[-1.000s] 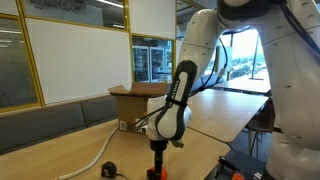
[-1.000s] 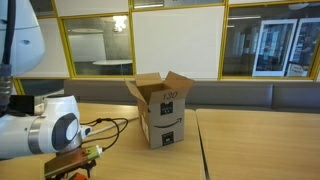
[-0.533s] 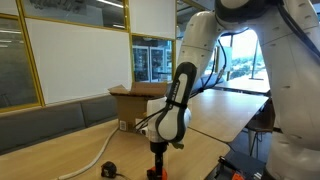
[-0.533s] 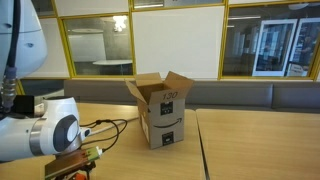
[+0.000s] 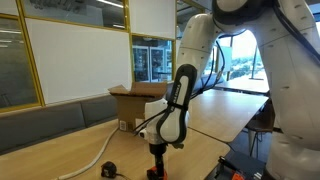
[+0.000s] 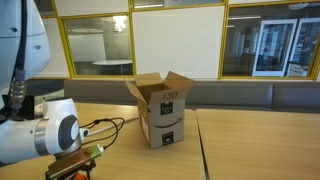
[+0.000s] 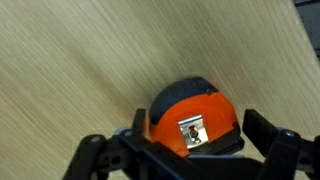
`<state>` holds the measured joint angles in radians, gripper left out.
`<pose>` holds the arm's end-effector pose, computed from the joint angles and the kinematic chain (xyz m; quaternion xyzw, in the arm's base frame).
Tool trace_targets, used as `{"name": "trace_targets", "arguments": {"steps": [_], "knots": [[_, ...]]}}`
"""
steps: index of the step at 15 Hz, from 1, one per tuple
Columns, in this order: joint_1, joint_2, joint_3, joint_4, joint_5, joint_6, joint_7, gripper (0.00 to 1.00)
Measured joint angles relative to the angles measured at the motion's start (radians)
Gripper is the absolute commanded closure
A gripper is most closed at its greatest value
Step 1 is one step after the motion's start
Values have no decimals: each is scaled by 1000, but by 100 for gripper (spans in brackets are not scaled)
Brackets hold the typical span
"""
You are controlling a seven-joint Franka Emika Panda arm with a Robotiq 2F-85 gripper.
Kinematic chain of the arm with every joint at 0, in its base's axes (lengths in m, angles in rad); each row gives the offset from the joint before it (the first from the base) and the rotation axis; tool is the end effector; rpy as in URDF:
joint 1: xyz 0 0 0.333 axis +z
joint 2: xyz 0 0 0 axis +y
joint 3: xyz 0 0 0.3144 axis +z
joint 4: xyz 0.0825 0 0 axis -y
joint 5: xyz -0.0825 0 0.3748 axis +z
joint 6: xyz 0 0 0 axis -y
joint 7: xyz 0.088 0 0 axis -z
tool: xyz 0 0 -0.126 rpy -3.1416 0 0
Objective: Put the objects on the table into the box.
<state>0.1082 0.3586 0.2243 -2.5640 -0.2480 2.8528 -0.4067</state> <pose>0.3984 0.1613 0.1235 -0.8850 -0.4649 0.0255 0.0083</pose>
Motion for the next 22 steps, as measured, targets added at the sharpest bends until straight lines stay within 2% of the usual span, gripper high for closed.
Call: {"name": "trace_targets", "arguments": {"steps": [8,9,12,18,22], "knots": [[-2,36,1,8,-3,1,-33,0],[-3,39,1,9,-3,1,-36,25],[-13,47,5,12,-3,5,-49,36],[-33,52,12,13,-3,29,-57,36],[-33,40,0,7,-2,98,2,36]]}}
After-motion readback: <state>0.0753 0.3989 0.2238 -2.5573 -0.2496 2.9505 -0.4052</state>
